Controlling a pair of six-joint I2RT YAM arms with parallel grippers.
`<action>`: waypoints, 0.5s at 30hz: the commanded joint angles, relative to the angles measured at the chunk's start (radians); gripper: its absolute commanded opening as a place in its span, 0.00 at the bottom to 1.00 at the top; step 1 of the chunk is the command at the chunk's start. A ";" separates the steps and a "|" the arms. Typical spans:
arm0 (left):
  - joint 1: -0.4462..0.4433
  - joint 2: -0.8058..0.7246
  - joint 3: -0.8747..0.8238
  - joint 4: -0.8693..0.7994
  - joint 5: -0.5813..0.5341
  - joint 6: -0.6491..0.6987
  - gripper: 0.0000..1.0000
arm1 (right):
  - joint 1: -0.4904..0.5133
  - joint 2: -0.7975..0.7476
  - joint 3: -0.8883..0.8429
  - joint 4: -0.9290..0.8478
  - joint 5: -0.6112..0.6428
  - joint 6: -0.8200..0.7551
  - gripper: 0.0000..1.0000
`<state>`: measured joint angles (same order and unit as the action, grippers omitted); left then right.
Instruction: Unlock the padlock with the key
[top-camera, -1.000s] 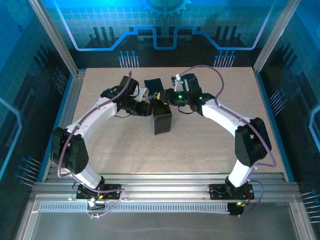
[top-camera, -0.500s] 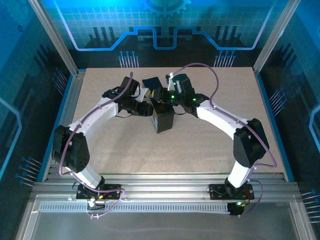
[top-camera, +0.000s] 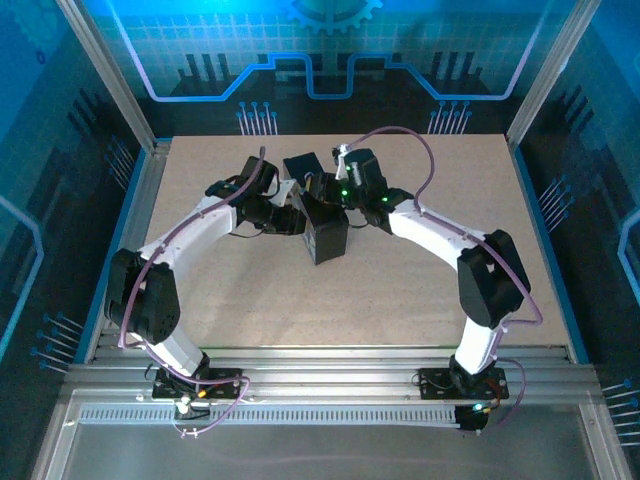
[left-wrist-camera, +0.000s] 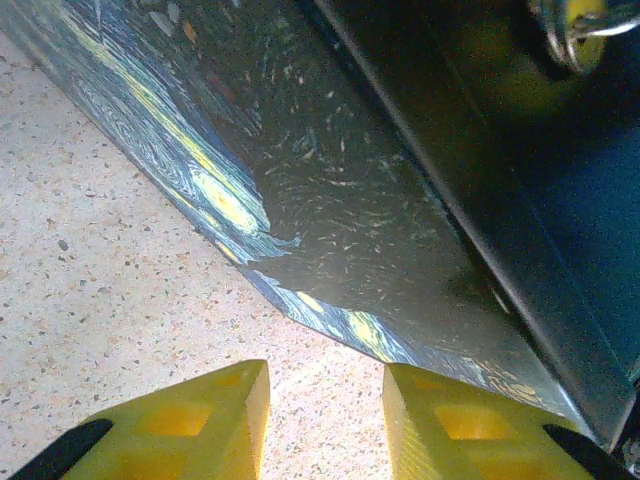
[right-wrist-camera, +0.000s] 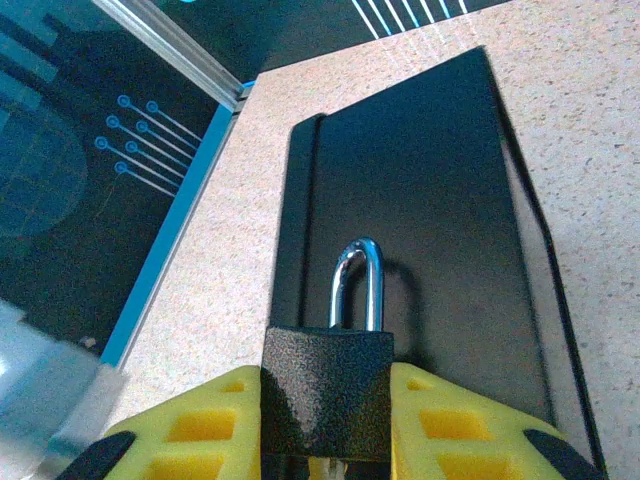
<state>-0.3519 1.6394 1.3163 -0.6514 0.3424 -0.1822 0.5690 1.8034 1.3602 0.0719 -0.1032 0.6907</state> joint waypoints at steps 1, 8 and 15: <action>0.006 -0.018 -0.015 0.000 0.034 -0.008 0.35 | -0.024 0.042 -0.033 0.125 -0.037 0.060 0.20; 0.018 -0.044 -0.008 -0.001 0.029 -0.016 0.38 | -0.029 -0.031 -0.106 0.252 -0.021 0.068 0.20; 0.040 -0.056 0.043 -0.008 0.006 -0.015 0.41 | -0.070 -0.152 -0.086 0.190 0.000 0.022 0.20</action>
<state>-0.3222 1.6192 1.3174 -0.6502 0.3458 -0.1856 0.5293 1.7466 1.2598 0.2497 -0.1223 0.7403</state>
